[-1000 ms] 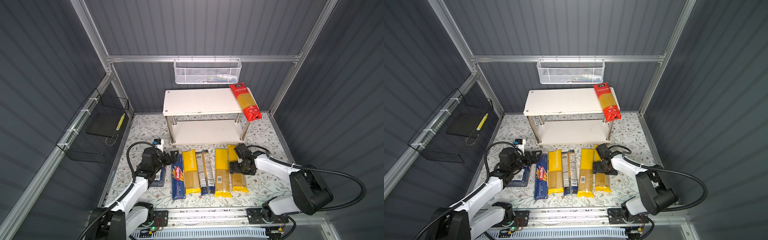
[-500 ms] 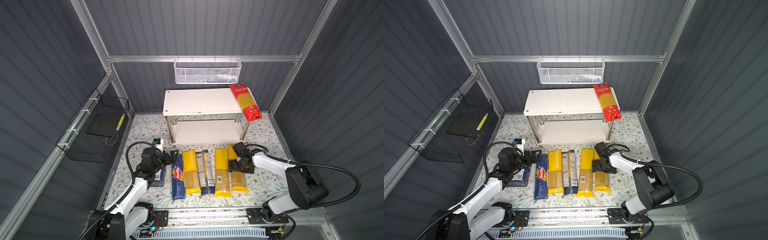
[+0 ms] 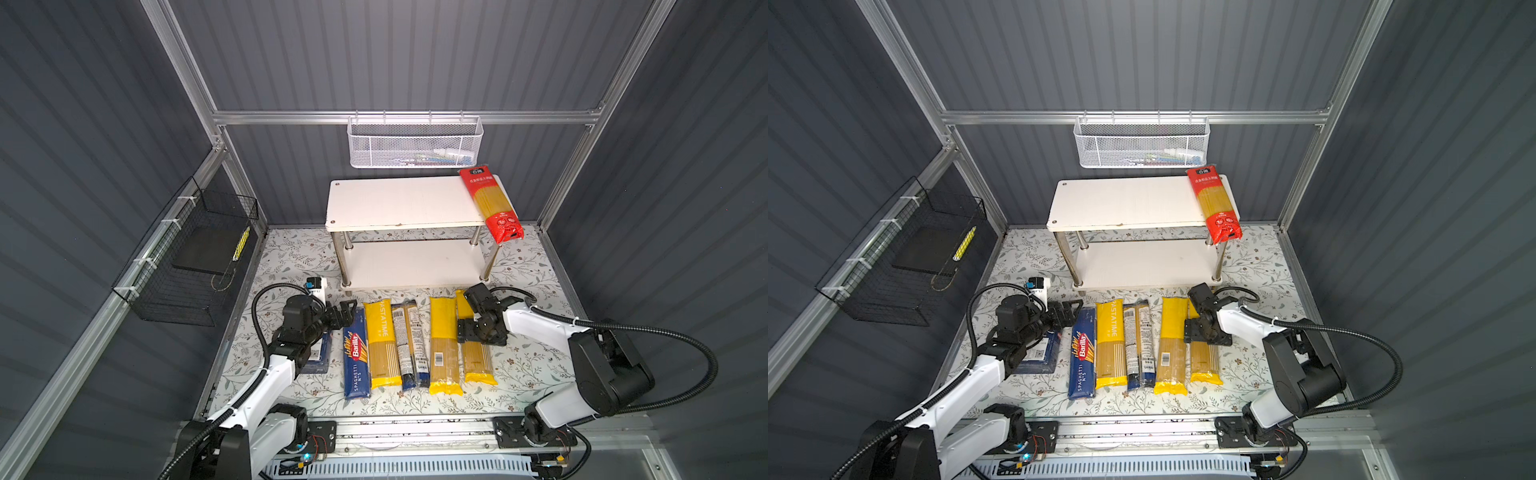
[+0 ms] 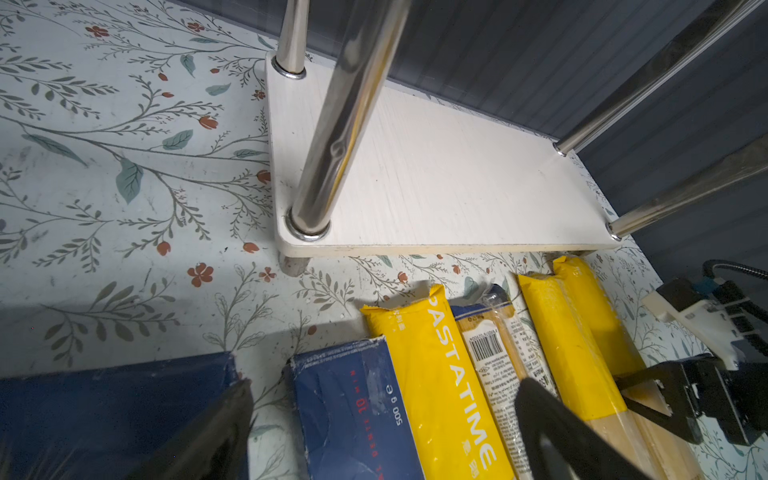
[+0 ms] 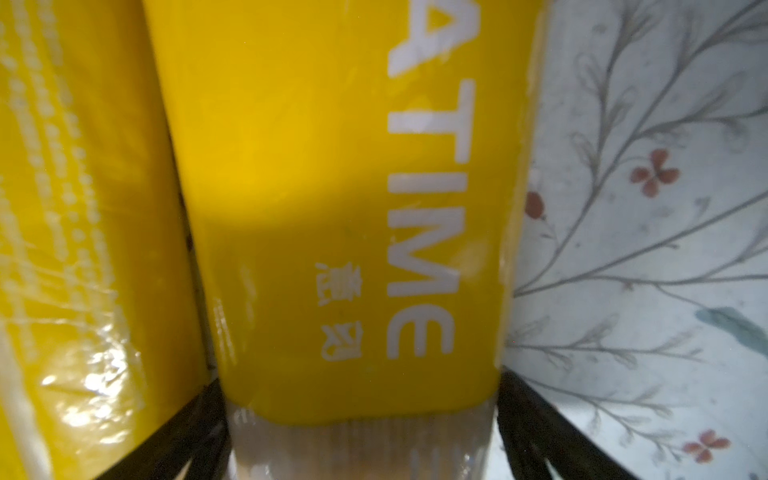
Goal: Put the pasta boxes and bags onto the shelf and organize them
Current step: 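Close the right gripper on the yellow PASTATIME bag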
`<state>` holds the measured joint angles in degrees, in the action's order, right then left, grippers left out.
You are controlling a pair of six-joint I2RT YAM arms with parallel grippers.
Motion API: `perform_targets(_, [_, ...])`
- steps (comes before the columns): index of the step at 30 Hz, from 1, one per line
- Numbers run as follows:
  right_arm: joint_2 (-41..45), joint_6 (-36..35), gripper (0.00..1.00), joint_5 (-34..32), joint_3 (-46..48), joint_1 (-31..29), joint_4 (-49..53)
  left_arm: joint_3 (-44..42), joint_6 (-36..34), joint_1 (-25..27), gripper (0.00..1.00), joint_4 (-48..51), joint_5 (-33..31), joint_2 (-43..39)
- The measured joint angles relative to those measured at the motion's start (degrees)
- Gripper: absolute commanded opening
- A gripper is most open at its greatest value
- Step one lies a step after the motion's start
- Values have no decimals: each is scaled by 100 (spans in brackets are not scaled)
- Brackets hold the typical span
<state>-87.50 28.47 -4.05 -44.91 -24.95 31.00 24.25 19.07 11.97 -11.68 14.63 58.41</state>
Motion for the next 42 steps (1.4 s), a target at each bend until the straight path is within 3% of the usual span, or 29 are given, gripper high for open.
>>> perform_targets(19, [240, 63, 73, -9, 173, -26, -175, 0, 2, 0, 99, -42, 42, 33])
perform_targets(42, [420, 219, 60, -24, 402, -33, -424, 0, 0, 0, 99, -33, 42, -7])
